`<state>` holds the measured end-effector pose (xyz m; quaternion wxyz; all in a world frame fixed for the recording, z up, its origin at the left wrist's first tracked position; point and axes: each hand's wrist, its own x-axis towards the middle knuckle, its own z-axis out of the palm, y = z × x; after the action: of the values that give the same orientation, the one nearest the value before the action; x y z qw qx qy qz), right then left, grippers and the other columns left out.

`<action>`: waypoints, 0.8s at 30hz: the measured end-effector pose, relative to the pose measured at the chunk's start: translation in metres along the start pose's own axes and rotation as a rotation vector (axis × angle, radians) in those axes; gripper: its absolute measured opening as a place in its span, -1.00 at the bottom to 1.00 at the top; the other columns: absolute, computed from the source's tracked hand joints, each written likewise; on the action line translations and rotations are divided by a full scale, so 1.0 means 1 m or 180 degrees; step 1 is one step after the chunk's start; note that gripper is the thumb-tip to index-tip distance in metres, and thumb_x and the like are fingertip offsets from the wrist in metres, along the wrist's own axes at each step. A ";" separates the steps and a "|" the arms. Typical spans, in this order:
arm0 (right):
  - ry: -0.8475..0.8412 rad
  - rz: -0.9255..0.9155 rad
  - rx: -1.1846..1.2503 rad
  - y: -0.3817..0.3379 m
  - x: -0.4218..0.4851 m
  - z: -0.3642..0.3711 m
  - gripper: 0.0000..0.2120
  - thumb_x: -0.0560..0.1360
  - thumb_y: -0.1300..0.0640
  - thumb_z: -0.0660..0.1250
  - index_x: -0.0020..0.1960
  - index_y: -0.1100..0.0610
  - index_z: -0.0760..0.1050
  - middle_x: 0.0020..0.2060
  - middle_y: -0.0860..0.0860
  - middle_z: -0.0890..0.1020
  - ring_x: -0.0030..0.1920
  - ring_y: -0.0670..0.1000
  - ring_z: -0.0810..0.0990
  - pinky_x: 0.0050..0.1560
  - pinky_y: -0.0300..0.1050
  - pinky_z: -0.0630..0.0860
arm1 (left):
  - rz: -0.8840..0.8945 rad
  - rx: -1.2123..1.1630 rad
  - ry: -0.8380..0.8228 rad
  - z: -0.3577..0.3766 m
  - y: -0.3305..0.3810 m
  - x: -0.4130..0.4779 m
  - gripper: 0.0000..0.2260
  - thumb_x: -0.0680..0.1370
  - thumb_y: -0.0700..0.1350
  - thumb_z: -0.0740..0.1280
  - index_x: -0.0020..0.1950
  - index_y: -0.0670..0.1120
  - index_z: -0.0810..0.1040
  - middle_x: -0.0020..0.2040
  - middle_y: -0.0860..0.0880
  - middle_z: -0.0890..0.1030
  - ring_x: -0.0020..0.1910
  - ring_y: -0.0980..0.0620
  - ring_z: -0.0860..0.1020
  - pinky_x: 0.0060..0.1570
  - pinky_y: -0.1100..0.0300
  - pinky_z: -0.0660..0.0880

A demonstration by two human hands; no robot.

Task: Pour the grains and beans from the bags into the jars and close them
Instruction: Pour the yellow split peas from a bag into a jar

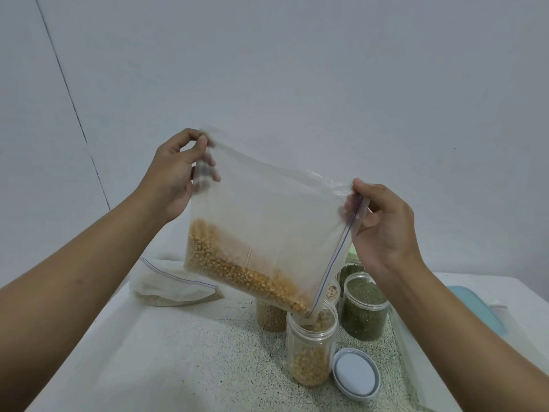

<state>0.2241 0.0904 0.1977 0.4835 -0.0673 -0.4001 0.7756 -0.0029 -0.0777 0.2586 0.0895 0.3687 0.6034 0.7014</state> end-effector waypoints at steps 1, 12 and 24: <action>0.0009 0.0009 0.0009 0.000 0.000 -0.001 -0.87 0.45 0.30 0.43 -0.24 0.21 0.51 -0.35 0.02 0.53 -0.35 -0.04 0.53 -0.17 -0.15 0.50 | 0.0000 -0.0003 -0.0004 0.000 0.000 0.000 -0.78 0.70 -0.05 0.26 -0.14 0.03 0.55 -0.29 -0.01 0.53 -0.35 -0.06 0.59 -0.26 0.13 0.36; -0.0026 -0.0016 -0.0006 0.000 0.002 -0.001 -0.87 0.47 0.31 0.41 -0.23 0.21 0.51 -0.34 0.03 0.52 -0.35 -0.02 0.52 -0.19 -0.14 0.50 | 0.0008 -0.0028 -0.0006 0.000 -0.001 0.001 -0.79 0.69 -0.05 0.27 -0.14 0.03 0.55 -0.29 -0.01 0.53 -0.35 -0.07 0.59 -0.24 0.11 0.36; -0.0017 0.0023 0.0020 0.001 0.002 -0.001 -0.87 0.46 0.31 0.42 -0.24 0.21 0.51 -0.35 0.02 0.53 -0.36 -0.04 0.53 -0.22 -0.16 0.52 | -0.0007 -0.0061 0.0009 -0.001 -0.003 0.002 -0.79 0.69 -0.06 0.27 -0.13 0.02 0.55 -0.29 -0.01 0.53 -0.36 -0.07 0.58 -0.24 0.10 0.35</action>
<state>0.2229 0.0923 0.1974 0.4798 -0.0653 -0.3988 0.7788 -0.0058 -0.0760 0.2564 0.0929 0.3663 0.5972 0.7075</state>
